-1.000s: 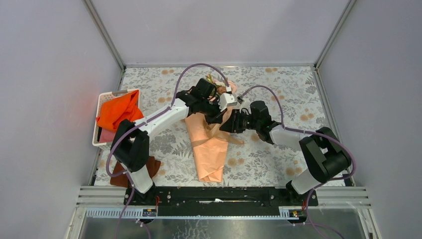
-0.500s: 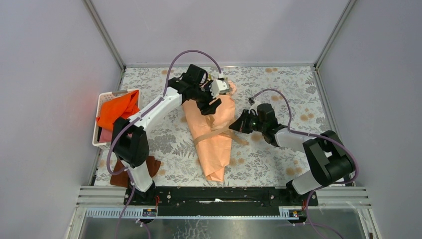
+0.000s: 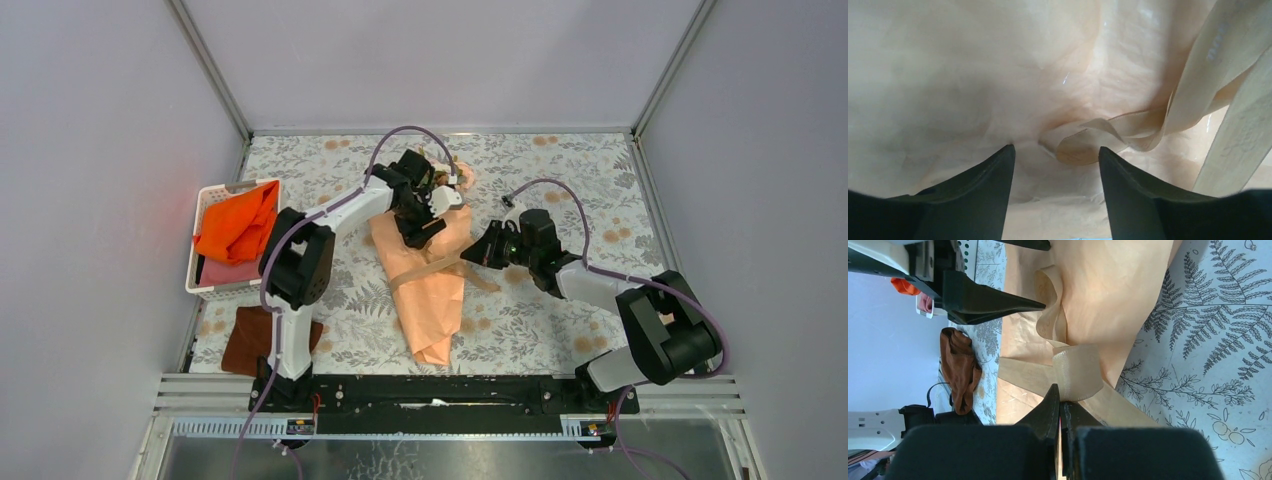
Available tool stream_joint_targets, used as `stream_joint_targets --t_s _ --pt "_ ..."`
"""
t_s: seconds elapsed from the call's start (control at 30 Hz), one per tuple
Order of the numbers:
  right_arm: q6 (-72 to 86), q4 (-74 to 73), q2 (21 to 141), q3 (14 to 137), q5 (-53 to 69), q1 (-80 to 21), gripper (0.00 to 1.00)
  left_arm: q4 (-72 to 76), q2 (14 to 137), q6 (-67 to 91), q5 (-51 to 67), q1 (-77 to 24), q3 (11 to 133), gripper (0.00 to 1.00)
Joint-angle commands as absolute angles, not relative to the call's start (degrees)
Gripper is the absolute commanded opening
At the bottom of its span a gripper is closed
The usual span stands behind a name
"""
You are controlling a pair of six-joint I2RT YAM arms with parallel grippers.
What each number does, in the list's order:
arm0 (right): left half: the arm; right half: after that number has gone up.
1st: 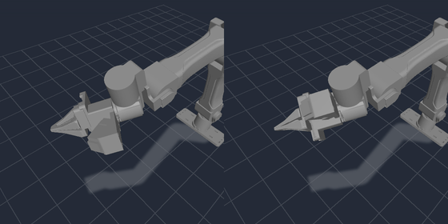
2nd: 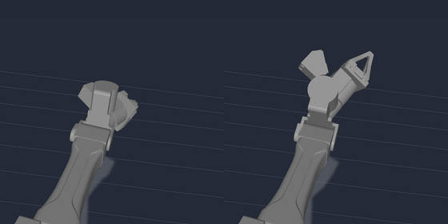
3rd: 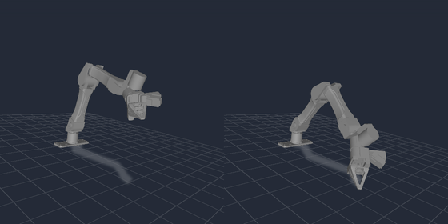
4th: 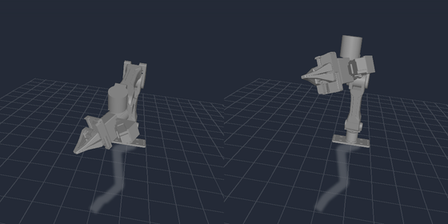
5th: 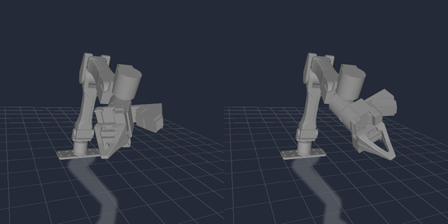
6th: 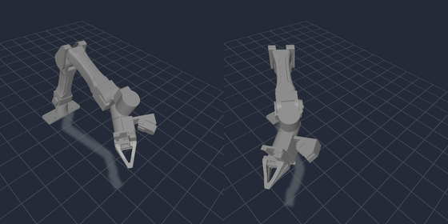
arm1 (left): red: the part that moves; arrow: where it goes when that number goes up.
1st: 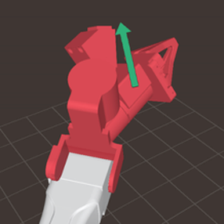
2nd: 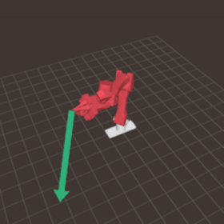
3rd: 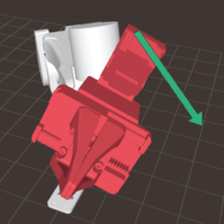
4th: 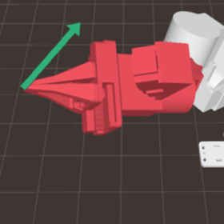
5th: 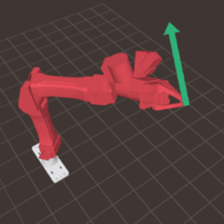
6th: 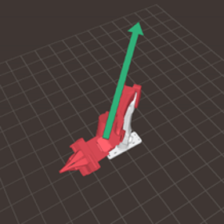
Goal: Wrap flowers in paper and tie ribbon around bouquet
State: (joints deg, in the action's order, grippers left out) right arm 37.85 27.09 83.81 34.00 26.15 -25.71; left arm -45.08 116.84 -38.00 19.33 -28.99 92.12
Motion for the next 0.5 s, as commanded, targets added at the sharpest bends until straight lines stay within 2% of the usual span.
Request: stream_joint_targets --t_s 0.0,0.07,0.13,0.17,0.47 --pt "36.5 26.0 81.2 36.1 26.1 -25.7 0.00 -44.6 113.5 -39.3 17.2 -29.2 90.3 0.61" --pt "35.1 24.2 81.6 38.4 25.5 -25.7 0.00 -44.6 112.1 -39.6 17.4 -29.3 88.7 0.36" --pt "33.4 22.7 83.2 41.0 25.3 -25.7 0.00 -44.6 110.0 -39.4 18.5 -29.3 87.4 0.05" --pt "32.6 22.0 84.1 42.6 25.2 -25.7 0.00 -44.5 108.9 -39.0 19.5 -29.2 86.7 0.00" --pt "28.8 18.6 95.0 56.5 25.5 -25.7 0.00 -39.1 91.8 -36.1 30.8 -29.2 75.4 0.00"
